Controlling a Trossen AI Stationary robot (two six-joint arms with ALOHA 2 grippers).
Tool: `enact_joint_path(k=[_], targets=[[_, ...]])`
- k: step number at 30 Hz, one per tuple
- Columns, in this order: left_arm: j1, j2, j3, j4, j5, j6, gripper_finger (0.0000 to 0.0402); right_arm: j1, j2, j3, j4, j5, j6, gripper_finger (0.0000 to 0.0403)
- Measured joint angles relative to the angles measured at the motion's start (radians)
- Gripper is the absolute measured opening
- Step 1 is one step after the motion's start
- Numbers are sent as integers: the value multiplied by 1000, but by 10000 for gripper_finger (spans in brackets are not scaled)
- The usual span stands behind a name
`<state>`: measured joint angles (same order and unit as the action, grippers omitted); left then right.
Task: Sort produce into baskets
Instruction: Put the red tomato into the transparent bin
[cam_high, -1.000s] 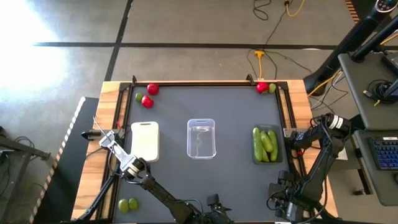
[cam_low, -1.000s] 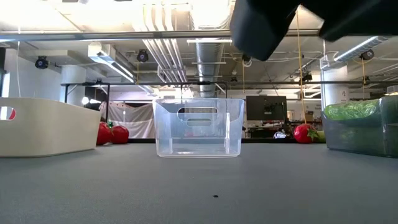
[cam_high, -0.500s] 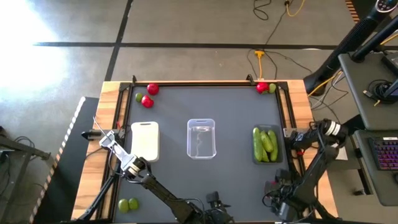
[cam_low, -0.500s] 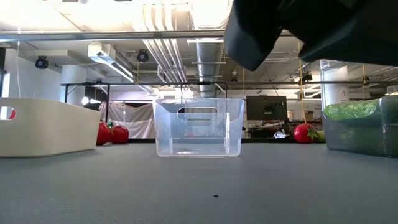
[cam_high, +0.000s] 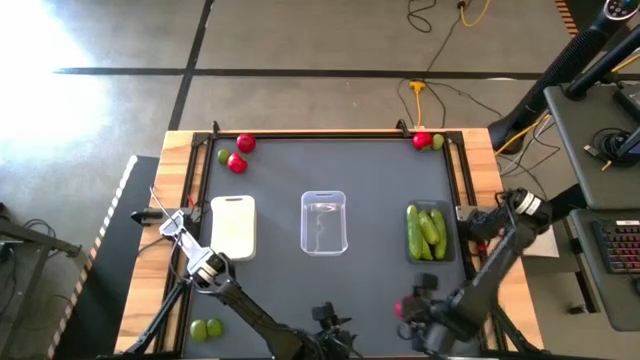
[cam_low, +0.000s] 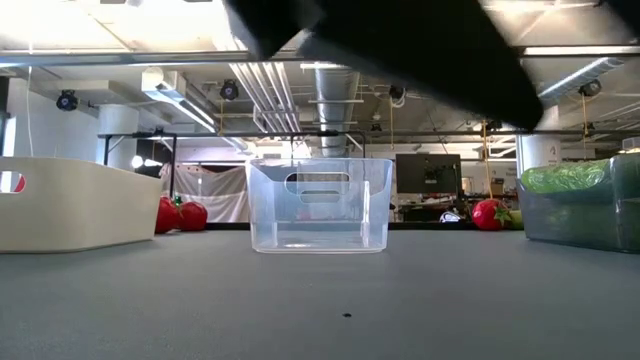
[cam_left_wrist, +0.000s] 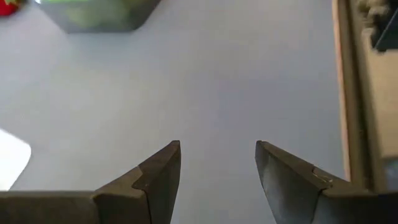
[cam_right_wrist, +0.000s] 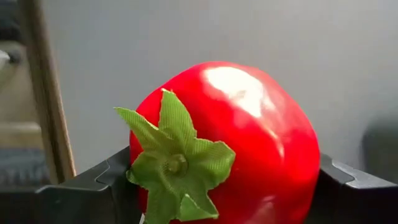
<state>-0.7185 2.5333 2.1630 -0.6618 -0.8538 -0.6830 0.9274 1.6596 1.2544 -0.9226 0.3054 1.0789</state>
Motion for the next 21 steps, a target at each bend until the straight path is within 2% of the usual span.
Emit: enact_joint_path(k=[5,12,18,21], targets=[[3,-74,-96,-34,9,-72,190,-215,-1,64,21,39,-314,284],[-15,-242,-394,114,15,-168,190,-494,-1,95,157,40,-676,288],[9,-352,-696,380,10,-124,190,-697,-1,96,287,20,-793,287],[28,-406,-849,544,8,-112,190,-794,5,75,364,-57,-818,288]])
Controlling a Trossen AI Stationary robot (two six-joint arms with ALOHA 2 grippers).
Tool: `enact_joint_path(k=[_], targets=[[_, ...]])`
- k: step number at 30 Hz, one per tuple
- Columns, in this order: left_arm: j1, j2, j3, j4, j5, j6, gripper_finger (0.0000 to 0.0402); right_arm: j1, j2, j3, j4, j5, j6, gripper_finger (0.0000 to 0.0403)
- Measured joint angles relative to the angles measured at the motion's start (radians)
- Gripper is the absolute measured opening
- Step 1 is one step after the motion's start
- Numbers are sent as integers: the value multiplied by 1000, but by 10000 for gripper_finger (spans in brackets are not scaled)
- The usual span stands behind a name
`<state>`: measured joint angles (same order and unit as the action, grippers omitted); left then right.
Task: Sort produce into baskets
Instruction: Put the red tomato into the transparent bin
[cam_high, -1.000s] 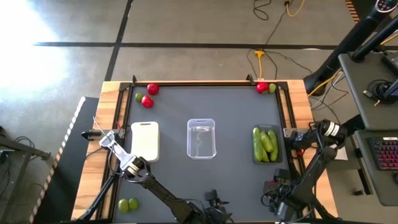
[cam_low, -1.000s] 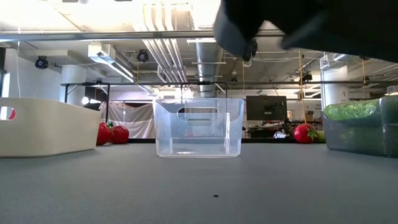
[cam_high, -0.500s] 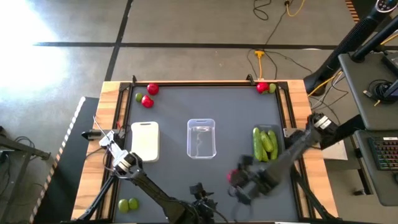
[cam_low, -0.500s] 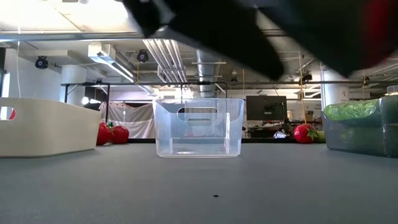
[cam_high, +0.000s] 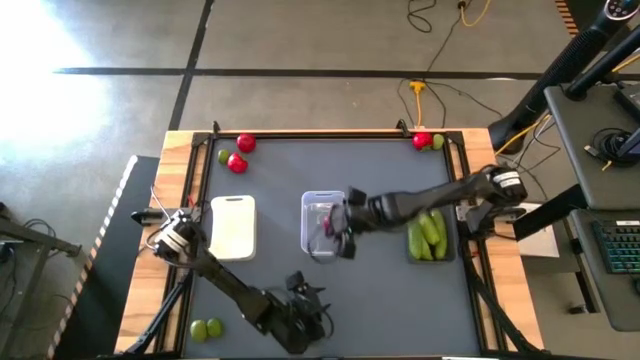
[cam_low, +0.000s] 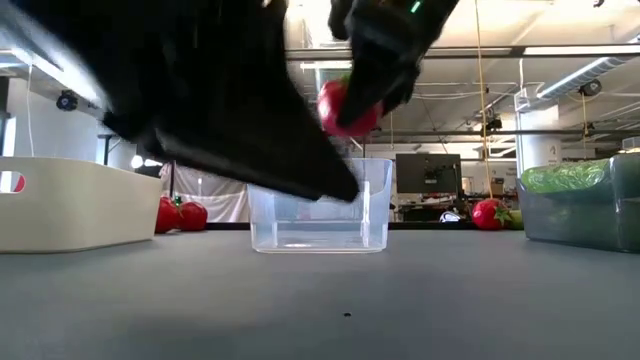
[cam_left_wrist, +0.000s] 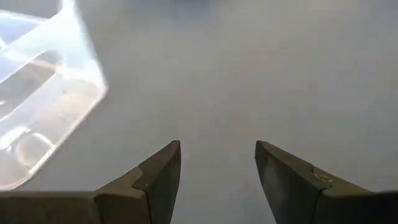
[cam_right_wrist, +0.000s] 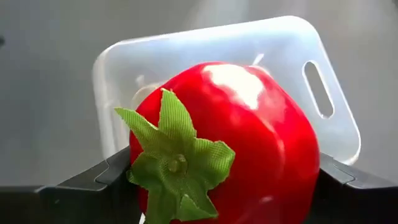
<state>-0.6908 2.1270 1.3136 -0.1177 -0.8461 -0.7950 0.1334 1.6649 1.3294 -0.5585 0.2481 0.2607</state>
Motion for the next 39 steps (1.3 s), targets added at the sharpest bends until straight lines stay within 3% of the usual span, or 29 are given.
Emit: enact_joint_path(k=[4,9,12,23,29,39], targets=[[30,-29,-148,190,-1,33,190,-93,33,-25,131,-72,-43,288],[58,-29,-219,333,1,52,190,-154,91,-25,177,-84,-83,289],[62,-29,-227,347,0,50,190,-171,122,-25,175,-127,-84,289],[77,-17,-220,373,-38,52,190,-194,219,-25,183,-114,-122,302],[78,-17,-225,372,-46,10,190,-193,221,-25,174,-36,-160,325],[67,-17,-229,372,-26,-57,190,-193,205,-22,81,-9,-137,372]])
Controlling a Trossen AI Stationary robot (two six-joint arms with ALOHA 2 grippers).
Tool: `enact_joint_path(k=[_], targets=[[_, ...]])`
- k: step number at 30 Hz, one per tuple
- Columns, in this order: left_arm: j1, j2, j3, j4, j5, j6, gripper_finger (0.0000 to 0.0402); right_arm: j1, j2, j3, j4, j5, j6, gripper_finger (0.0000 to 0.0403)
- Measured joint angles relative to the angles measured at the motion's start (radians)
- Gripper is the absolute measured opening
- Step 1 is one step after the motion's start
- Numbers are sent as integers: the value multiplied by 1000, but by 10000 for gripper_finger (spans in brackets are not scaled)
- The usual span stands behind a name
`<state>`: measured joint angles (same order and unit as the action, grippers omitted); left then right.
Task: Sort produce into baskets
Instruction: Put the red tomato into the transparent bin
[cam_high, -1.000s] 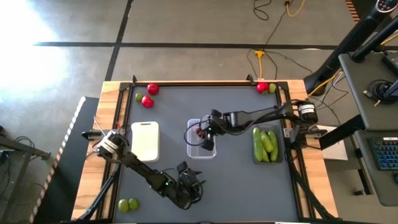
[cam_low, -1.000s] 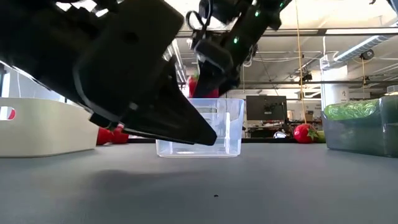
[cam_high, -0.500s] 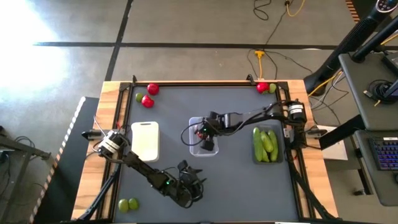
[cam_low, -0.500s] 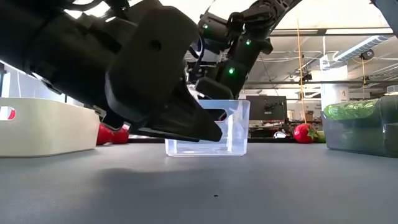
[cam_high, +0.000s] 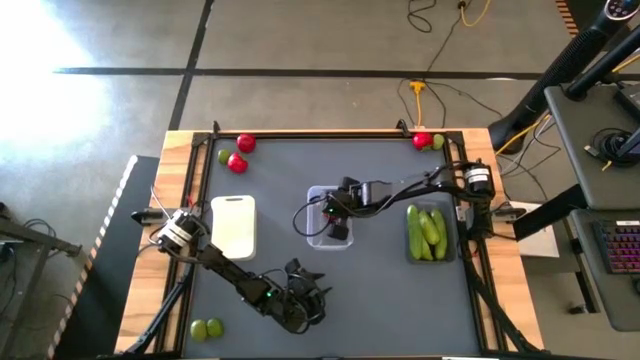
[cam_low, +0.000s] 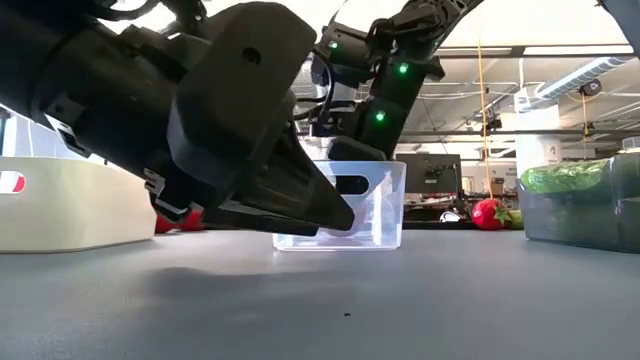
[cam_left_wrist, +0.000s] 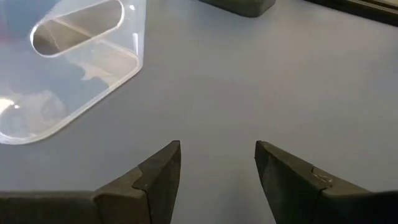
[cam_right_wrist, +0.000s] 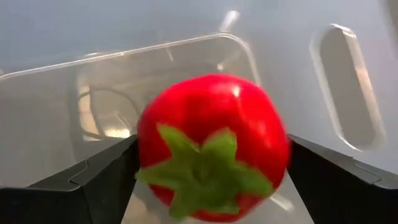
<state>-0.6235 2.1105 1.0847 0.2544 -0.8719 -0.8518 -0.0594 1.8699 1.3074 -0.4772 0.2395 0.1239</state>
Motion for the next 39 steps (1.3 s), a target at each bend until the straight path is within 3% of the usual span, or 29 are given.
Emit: enact_joint_path(k=[8,16,22,26,30,39], targets=[[-6,0,-1,14,0,-3,190,-2,-93,74,-157,49,56,372],[-20,0,-1,17,0,2,190,-64,-216,131,-436,261,100,372],[-21,0,-1,15,-13,25,190,-270,-275,94,-604,275,221,372],[-21,0,-9,16,-27,55,190,-456,-260,49,-603,190,207,372],[-28,0,-30,15,-21,35,190,-622,-216,35,-586,209,168,372],[-32,0,-79,64,-19,1,190,-860,-149,38,-570,208,143,373]])
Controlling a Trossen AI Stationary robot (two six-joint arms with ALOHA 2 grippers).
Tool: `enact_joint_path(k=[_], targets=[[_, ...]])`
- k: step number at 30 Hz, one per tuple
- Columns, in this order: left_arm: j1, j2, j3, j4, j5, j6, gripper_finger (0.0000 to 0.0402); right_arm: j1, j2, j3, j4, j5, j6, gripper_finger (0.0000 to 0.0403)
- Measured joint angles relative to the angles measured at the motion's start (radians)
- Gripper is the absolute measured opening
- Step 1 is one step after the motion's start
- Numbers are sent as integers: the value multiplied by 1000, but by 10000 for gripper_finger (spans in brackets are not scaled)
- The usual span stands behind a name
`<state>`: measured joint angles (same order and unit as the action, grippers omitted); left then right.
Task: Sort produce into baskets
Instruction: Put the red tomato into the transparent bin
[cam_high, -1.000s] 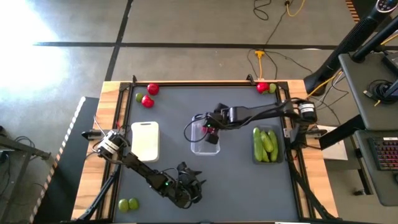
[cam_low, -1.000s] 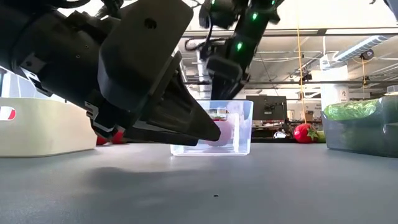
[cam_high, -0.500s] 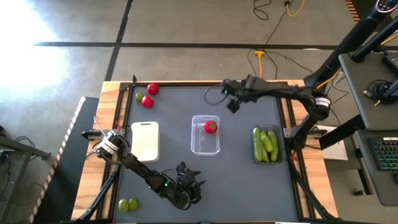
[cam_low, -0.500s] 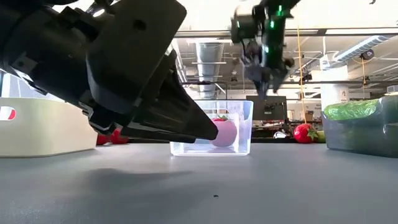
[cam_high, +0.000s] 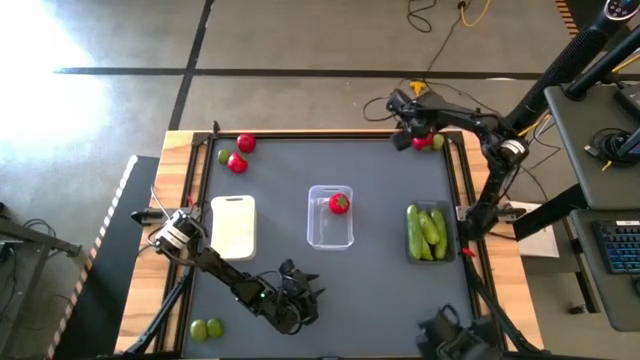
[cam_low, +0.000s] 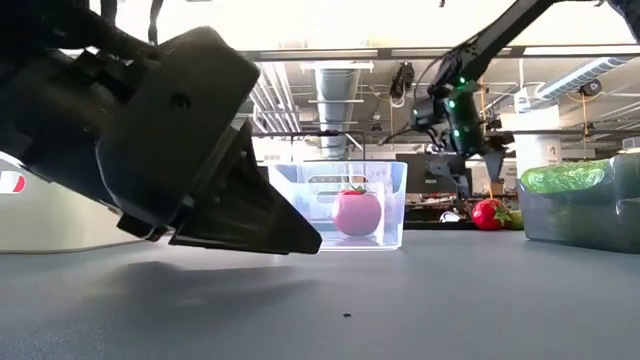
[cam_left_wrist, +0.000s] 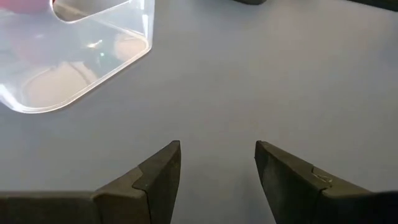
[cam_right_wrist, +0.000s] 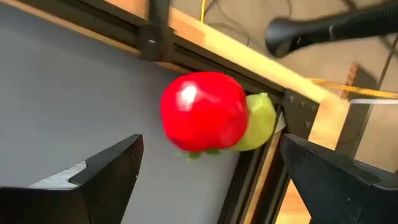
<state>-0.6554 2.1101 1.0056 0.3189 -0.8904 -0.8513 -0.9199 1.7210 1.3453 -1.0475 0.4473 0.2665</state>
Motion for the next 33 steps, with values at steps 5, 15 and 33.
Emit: enact_joint_path(k=[5,15,33], targets=[[0,0,-1,4,0,0,190,-79,49,-2,24,-84,-32,373],[-13,0,-1,3,2,-14,190,-121,133,-6,59,-121,-35,373],[-14,0,30,5,2,0,190,-119,142,-59,201,-267,-7,296]])
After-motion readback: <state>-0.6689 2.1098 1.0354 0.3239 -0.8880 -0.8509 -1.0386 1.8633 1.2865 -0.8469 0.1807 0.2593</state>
